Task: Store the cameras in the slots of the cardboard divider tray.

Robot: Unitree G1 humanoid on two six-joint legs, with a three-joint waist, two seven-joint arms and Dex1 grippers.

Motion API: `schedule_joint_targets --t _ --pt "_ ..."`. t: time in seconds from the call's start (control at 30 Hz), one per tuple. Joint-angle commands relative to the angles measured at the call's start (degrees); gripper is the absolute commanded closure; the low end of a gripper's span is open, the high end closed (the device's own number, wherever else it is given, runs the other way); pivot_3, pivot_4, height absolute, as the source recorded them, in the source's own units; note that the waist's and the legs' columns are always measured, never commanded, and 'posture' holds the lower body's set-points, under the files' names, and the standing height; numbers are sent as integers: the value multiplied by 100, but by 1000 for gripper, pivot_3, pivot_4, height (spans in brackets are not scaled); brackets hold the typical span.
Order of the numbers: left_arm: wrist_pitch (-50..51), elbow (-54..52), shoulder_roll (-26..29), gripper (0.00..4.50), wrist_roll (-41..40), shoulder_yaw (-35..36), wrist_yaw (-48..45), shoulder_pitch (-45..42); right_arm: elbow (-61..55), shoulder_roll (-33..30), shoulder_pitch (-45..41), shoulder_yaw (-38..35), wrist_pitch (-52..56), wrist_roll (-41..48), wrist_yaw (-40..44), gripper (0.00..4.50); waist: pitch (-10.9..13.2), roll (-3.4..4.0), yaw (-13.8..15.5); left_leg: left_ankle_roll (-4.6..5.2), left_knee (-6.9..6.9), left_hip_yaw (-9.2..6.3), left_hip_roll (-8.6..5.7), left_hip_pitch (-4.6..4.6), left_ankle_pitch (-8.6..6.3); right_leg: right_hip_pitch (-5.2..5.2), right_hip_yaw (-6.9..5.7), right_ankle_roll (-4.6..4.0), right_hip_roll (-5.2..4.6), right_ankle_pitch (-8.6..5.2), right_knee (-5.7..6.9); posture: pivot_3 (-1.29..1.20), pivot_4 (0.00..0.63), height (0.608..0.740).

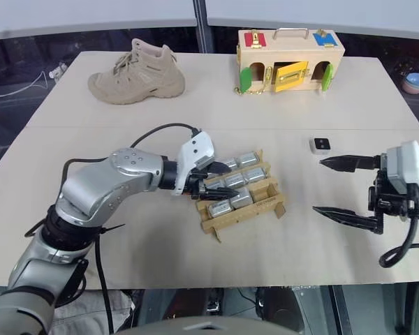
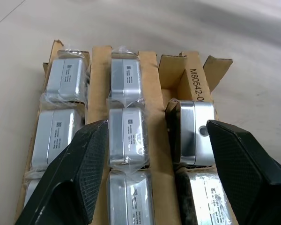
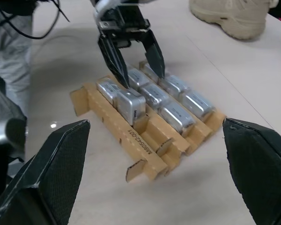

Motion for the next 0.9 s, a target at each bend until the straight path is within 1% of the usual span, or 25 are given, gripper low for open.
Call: schedule_joint_targets --t 0.03,0.13,0.2,0.3,0.37,0.4,0.47,0.53,0.57,0.6,0.67,0.7,0.73,0.83,0.9 --pt "-87 -20 -28 1045 174 -219 -85 -194 -30 -112 -9 -104 -151 25 131 0 0 0 6 0 0 0 0 0 0 0 0 0 0 0 0 0 150 740" --pt "-397 116 60 1045 631 -670 -137 -314 -29 -93 15 -70 -177 -16 106 0 0 0 6 0 0 0 -1 -1 0 0 0 0 0 0 0 0 150 740" --pt "-503 162 54 1045 756 -770 -194 -337 -40 -85 29 -72 -181 -18 86 0 0 0 7 0 0 1 -1 0 0 0 0 0 1 0 0 0 150 740" --pt "-323 193 -152 1045 533 -412 -179 -375 -40 -72 65 -49 -226 -114 -2 0 0 0 7 0 1 0 -1 0 0 0 1 0 0 0 1 0 150 740" --pt "-325 223 -145 1045 490 -198 -195 -370 -35 -35 14 -7 -216 -177 -161 0 0 -1 4 0 2 0 0 -1 0 0 0 0 0 0 1 0 150 740" --pt "-340 237 -197 1045 431 -41 -172 -342 -23 -8 -37 39 -208 -261 -318 0 0 0 -2 0 2 0 0 -1 0 0 0 0 0 0 1 0 150 740" --pt "-338 119 -369 1045 27 583 -156 -230 96 12 -258 281 11 -475 -816 0 0 0 -14 0 2 0 1 0 0 0 1 0 0 0 2 0 150 740" --pt "-600 -107 -386 1045 -80 1128 -36 34 332 199 -632 637 36 -933 -1526 0 0 -1 -34 -1 3 4 3 4 1 -1 5 0 0 0 5 0 150 740" --pt "-918 -200 -421 1045 -241 1445 -170 257 476 307 -838 828 210 -1028 -1842 0 0 -1 -53 -1 3 4 4 4 1 -1 5 0 -1 0 6 0 150 740" --pt "-1026 -284 -293 1045 -307 1636 -281 443 645 465 -1046 1002 223 -1229 -2162 0 0 1 -64 -2 3 8 5 8 1 -1 9 0 0 0 7 0 150 740" --pt "-913 -402 -127 1045 -938 2287 -603 825 1008 678 -1422 1369 333 -1556 -2556 0 0 1 -73 -4 2 10 7 10 2 -3 11 -2 0 0 11 0 150 740" --pt "-904 -497 27 513 -1145 2535 -755 1034 1238 775 -1638 1547 414 -1754 -2779 0 1 3 -60 -6 1 12 8 9 3 -5 11 -3 0 0 12 0 150 740" --pt "-1077 -664 181 102 -1355 2805 -1066 1306 1496 911 -1886 1693 588 -1911 -3090 0 1 2 -31 -6 1 12 8 6 3 -7 9 -3 -1 0 13 0 150 740" --pt "-1301 -1016 431 102 -1667 3468 -1196 1894 2164 1407 -2500 1982 835 -2487 -4134 0 1 2 -47 -6 4 21 8 4 3 -8 11 -3 -4 1 9 0 150 740" --pt "-1535 -1141 468 102 -1690 3807 -1250 2266 2481 1712 -2729 1988 974 -2624 -4582 0 1 0 -18 -6 3 20 3 3 3 -9 8 -2 -11 1 10 0 150 740"
